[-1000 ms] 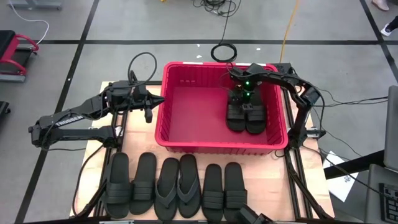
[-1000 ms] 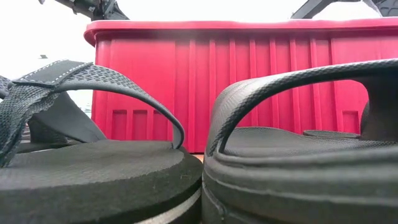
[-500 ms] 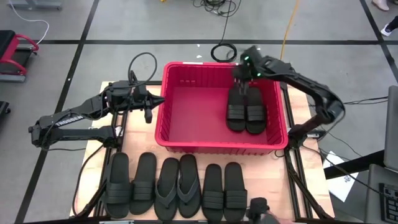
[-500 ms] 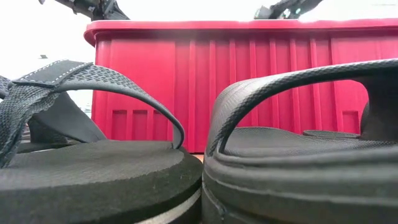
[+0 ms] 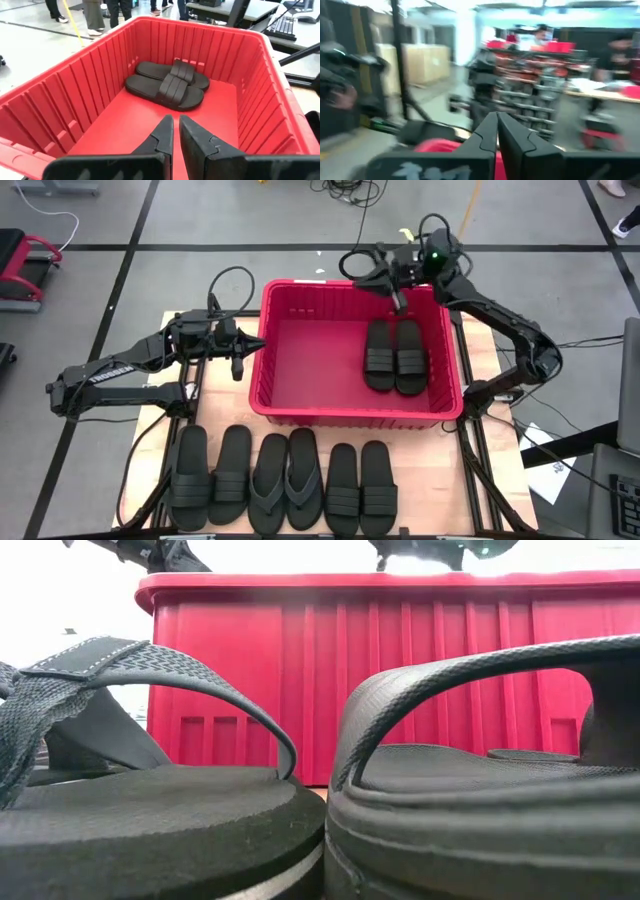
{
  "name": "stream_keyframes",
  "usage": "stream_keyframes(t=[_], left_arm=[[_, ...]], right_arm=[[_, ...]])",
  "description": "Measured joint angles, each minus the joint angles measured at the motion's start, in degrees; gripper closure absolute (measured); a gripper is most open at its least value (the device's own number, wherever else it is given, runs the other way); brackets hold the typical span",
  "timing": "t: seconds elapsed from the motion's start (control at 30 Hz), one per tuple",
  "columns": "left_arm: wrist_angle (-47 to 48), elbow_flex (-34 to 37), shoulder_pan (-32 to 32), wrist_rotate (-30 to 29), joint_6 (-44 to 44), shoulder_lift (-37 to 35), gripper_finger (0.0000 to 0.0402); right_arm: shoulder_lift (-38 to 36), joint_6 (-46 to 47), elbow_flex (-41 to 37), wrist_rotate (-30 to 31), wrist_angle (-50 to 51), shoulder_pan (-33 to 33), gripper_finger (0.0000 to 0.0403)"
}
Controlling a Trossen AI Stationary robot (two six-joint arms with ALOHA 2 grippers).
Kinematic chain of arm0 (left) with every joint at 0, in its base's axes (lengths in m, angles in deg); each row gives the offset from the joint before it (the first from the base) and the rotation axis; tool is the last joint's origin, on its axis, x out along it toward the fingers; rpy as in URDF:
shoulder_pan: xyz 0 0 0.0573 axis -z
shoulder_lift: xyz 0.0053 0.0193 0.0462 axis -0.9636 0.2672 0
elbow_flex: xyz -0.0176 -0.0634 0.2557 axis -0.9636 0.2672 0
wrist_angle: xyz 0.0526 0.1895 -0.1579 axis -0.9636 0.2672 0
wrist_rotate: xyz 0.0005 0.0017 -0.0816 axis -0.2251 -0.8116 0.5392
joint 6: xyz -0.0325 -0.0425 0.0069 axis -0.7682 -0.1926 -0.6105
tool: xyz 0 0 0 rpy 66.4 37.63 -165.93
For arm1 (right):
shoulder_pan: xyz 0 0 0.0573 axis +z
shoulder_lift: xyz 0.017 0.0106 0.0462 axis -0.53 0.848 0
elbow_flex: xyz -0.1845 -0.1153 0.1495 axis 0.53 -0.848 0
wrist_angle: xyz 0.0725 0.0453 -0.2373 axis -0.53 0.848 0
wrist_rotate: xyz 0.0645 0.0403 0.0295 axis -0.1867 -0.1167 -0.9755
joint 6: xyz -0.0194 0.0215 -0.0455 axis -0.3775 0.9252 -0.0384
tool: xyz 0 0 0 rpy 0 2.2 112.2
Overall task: Pick and place slides into bin
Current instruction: Put the slide into the bin
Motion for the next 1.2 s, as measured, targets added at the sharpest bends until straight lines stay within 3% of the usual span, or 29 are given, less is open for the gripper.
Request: stream_keyframes(t=[0.13, 0.33, 0.43, 0.57, 0.73, 0.9, 1.03, 1.2], left_arm=[[0.0, 0.0, -0.02, -0.27, 0.81, 0.01, 0.0376], [0.0, 0.0, -0.01, -0.33, 0.77, 0.01, 0.0376], [0.0, 0.0, 0.0, -0.35, 0.84, 0.01, 0.0376], [0.0, 0.0, 0.0, -0.4, 1.61, 0.0, 0.0376], [0.0, 0.0, -0.02, -0.56, 3.31, -0.01, 0.0376], [-0.04, 0.0, -0.21, -1.08, 5.79, 0.01, 0.0376], [-0.47, 0.0, -1.36, -1.96, 4.84, 0.0, 0.0376], [-0.51, 0.0, -2.44, 3.51, 3.56, 0.0, 0.0376]], right_arm=[[1.89, 5.52, -3.48, 1.92, -6.09, 4.25, 0.0402], [-1.38, 13.71, -14.1, 15.93, -15.14, 10.78, 0.0403], [-6.31, 13.41, -18.78, 23.87, -11.86, 12.67, 0.0403], [-15.47, 7.85, -24.25, 34.58, 2.24, 13.8, 0.0403], [-28.99, 5.67, -30.96, 43.47, 9.12, 14.41, 0.0403], [-36.48, 8.31, -36.97, 60.08, 16.2, 17.76, 0.0403], [-38.18, 9.08, -38.02, 65.51, 9.84, 23.34, 0.0403], [-40.15, 4.65, -37.97, 67.8, 5.98, 29.77, 0.0403]])
